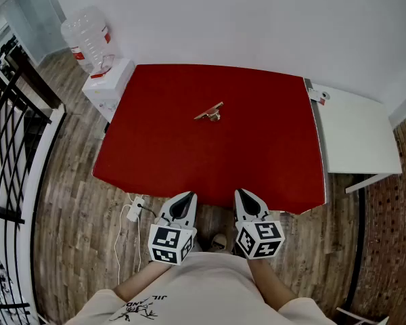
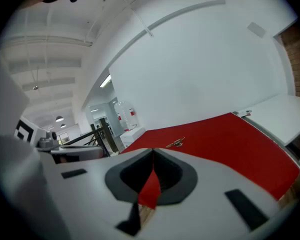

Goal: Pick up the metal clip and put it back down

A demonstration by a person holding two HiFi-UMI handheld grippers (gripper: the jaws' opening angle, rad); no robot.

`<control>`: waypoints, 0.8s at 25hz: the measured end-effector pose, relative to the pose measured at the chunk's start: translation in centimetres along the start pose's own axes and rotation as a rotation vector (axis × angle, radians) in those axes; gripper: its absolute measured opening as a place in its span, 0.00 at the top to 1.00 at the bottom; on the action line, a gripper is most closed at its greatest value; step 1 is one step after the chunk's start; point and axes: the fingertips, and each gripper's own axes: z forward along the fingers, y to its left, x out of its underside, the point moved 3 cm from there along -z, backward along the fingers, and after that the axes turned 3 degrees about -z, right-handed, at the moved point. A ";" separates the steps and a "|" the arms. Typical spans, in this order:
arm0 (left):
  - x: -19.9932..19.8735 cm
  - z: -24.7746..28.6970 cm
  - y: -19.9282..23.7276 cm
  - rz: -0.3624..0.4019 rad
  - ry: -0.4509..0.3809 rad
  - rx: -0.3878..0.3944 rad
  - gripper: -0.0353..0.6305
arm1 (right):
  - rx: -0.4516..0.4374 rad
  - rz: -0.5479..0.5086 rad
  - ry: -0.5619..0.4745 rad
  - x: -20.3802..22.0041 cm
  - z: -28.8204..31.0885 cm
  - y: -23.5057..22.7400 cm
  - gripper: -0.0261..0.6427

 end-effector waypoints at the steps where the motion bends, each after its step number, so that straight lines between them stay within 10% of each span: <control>1: 0.0 0.1 0.0 -0.001 0.000 0.001 0.94 | 0.007 0.004 0.000 0.0 0.1 -0.4 0.95; 20: -6.6 14.1 9.6 0.017 -0.020 0.106 0.94 | 0.137 0.008 -0.022 -6.2 13.5 -5.6 0.95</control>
